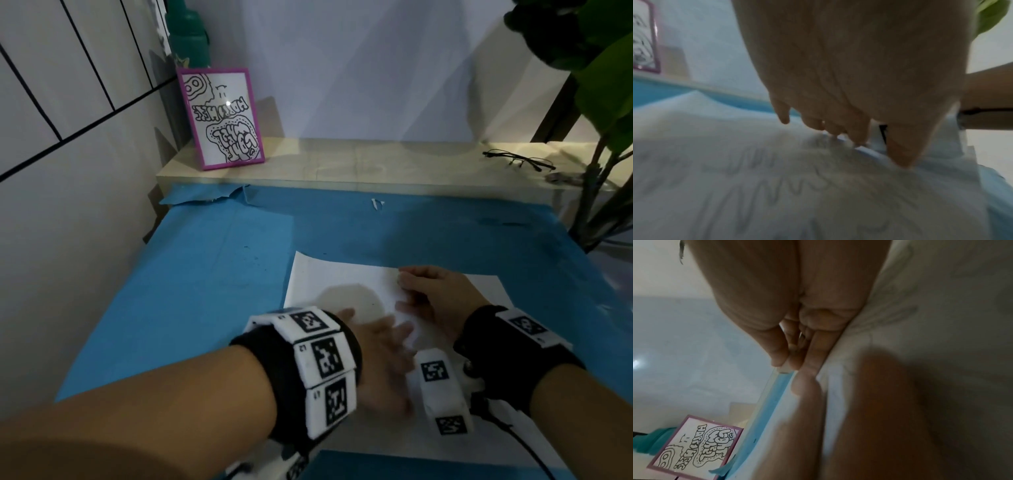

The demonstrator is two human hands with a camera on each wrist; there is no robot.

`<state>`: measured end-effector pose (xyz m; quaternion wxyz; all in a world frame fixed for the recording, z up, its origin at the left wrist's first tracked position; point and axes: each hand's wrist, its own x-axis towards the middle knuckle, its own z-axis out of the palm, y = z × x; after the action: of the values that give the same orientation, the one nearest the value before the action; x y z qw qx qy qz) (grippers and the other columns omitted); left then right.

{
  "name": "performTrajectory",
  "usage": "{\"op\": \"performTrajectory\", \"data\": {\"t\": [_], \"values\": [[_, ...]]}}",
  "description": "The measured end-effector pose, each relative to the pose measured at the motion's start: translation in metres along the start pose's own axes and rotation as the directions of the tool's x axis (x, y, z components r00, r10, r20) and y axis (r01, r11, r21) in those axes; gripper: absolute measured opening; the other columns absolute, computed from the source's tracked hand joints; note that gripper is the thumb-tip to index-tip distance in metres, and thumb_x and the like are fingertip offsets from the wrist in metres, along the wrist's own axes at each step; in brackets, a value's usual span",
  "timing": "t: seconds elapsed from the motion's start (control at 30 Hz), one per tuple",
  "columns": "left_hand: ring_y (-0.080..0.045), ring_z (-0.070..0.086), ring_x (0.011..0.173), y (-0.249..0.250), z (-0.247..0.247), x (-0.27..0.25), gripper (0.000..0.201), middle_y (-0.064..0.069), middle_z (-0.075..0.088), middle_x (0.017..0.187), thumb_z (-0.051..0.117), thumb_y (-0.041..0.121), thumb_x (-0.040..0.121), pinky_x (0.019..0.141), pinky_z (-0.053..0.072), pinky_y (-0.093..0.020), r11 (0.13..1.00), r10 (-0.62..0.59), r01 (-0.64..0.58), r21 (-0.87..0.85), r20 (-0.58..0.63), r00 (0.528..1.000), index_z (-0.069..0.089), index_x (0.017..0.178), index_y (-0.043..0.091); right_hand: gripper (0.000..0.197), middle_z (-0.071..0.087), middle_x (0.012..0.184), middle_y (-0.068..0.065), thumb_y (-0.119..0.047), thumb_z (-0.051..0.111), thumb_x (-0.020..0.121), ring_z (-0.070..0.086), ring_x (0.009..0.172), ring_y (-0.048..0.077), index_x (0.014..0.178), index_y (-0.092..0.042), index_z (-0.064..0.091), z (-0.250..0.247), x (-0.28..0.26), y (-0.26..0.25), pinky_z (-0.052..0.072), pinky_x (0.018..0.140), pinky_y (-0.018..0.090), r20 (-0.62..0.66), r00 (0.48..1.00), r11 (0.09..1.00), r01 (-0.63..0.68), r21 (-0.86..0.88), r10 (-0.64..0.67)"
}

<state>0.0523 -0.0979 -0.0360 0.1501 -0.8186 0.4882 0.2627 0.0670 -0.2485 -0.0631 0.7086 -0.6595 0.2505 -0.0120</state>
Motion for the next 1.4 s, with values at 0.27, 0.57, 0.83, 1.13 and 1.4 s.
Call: {"op": "performTrajectory", "data": {"t": [0.27,0.57,0.83,1.13,1.4], "values": [[-0.019,-0.004,0.147,-0.056,-0.012,-0.007,0.072,0.0,-0.008,0.16,0.024,0.059,0.097,0.118,0.006,-0.047,0.88,-0.458,0.426,-0.211,-0.138,0.878,0.002,0.153,0.02,0.009,0.05,0.062,0.009,0.0,0.062,0.086,0.05,0.048,0.01,0.079,-0.006,0.061,-0.001,0.002,0.005,0.059,0.056,0.024,-0.025,0.999,1.0,0.03,-0.008,-0.031],[-0.022,0.003,0.146,-0.055,-0.007,-0.019,0.073,-0.004,0.0,0.16,0.03,0.059,0.095,0.115,0.012,-0.048,0.883,-0.461,0.44,-0.164,-0.115,0.88,0.011,0.151,0.016,0.009,0.052,0.067,0.008,-0.001,0.063,0.085,0.049,0.057,0.012,0.078,-0.006,0.061,0.002,-0.004,0.001,0.057,0.057,0.021,-0.002,0.998,0.994,0.063,-0.093,-0.064],[-0.01,-0.021,0.143,-0.053,0.027,-0.043,0.117,0.014,-0.029,0.152,0.046,0.088,0.063,0.118,-0.006,-0.044,0.922,-0.303,0.287,-0.26,-0.023,0.953,-0.022,0.145,0.04,0.009,0.071,0.084,-0.006,-0.025,0.079,0.071,0.061,0.077,0.006,0.076,-0.025,0.071,0.027,-0.037,-0.011,0.044,0.07,0.016,0.287,0.948,0.734,0.293,-0.612,-0.138],[-0.014,-0.022,0.143,-0.055,0.019,-0.04,0.118,0.01,-0.03,0.153,0.051,0.084,0.066,0.114,-0.006,-0.058,0.922,-0.288,0.291,-0.257,0.049,0.956,-0.022,0.145,0.038,0.007,0.071,0.074,-0.008,-0.022,0.08,0.068,0.061,0.072,0.002,0.072,-0.018,0.075,0.036,-0.048,-0.017,0.043,0.065,0.014,0.29,0.956,0.636,0.254,-0.729,-0.05],[-0.013,-0.021,0.143,-0.055,0.025,-0.038,0.119,0.012,-0.029,0.153,0.05,0.087,0.063,0.116,-0.006,-0.054,0.92,-0.308,0.297,-0.256,-0.002,0.951,-0.022,0.145,0.04,0.009,0.071,0.072,-0.007,-0.023,0.079,0.069,0.058,0.064,-0.002,0.075,-0.018,0.076,0.039,-0.049,-0.02,0.04,0.056,0.006,0.317,0.948,0.629,0.259,-0.733,-0.021]]}}
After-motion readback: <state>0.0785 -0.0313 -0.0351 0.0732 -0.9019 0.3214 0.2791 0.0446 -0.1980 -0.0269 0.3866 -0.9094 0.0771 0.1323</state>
